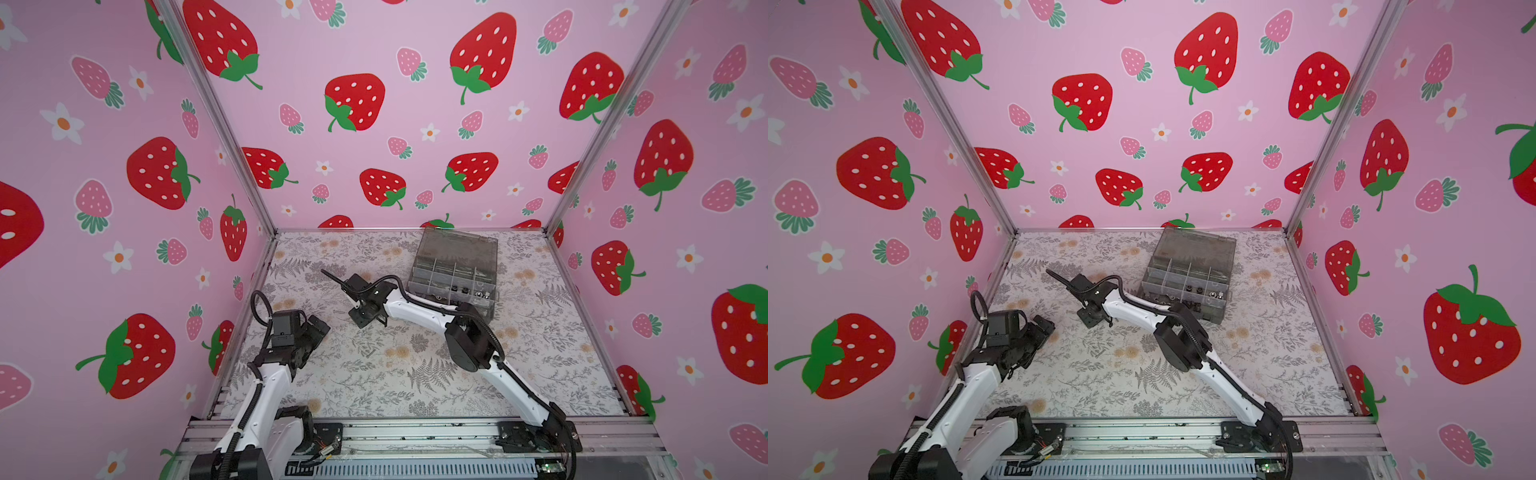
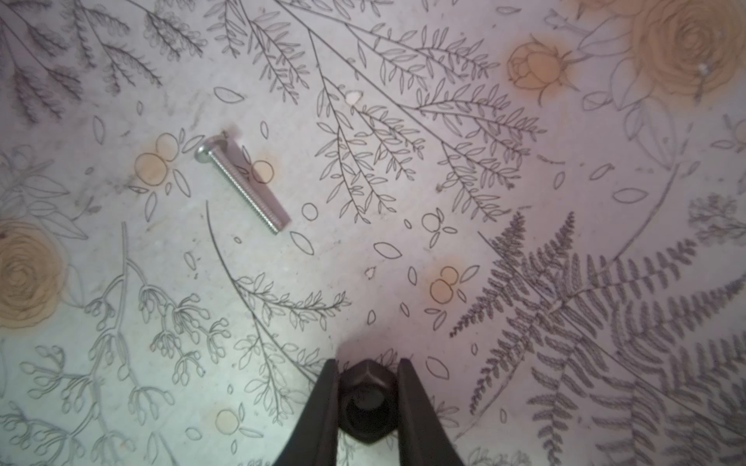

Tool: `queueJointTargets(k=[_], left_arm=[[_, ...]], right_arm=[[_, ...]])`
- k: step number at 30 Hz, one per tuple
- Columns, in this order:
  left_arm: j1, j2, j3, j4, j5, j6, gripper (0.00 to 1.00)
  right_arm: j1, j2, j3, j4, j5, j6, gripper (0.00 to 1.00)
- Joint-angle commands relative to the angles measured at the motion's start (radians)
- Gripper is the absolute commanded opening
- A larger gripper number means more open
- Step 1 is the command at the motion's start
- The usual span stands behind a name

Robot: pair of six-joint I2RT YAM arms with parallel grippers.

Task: Sort the screws and nuts into containers
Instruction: Pick up the nut from the middle-left of the table, then place the nut into the container.

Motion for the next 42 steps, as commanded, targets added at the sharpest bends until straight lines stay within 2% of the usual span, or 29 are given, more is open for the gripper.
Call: queueJointTargets(k=[1,11,19,25,32,35,42], left_arm=[[0.004,0.005,-0.007,0.027,0.049,0.006,0.99],[0.004,0.041,0.038,0.077,0.181,0.085,0.99],[-0.02,0.078,0.064,0.123,0.267,0.133,0.99],[-0.102,0.105,0.097,0.182,0.315,0.195,0.99],[-0.267,0.164,0.154,0.256,0.343,0.279,0.99],[-0.308,0.206,0.176,0.291,0.39,0.3,0.99],[-0.374,0.296,0.226,0.355,0.51,0.331,1.0]], right_arm=[[0.01,0.052,-0.005,-0.097,-0.015,-0.004,0.15],[0.005,-0.084,-0.048,-0.048,0.004,0.035,0.0],[-0.035,-0.29,-0.229,0.079,0.034,0.094,0.0],[-0.097,-0.48,-0.442,0.145,0.106,0.148,0.0],[-0.2,-0.721,-0.71,0.145,0.22,0.197,0.0],[-0.253,-0.808,-0.82,0.152,0.24,0.209,0.0],[-0.384,-0.904,-0.973,0.157,0.248,0.221,0.0]])
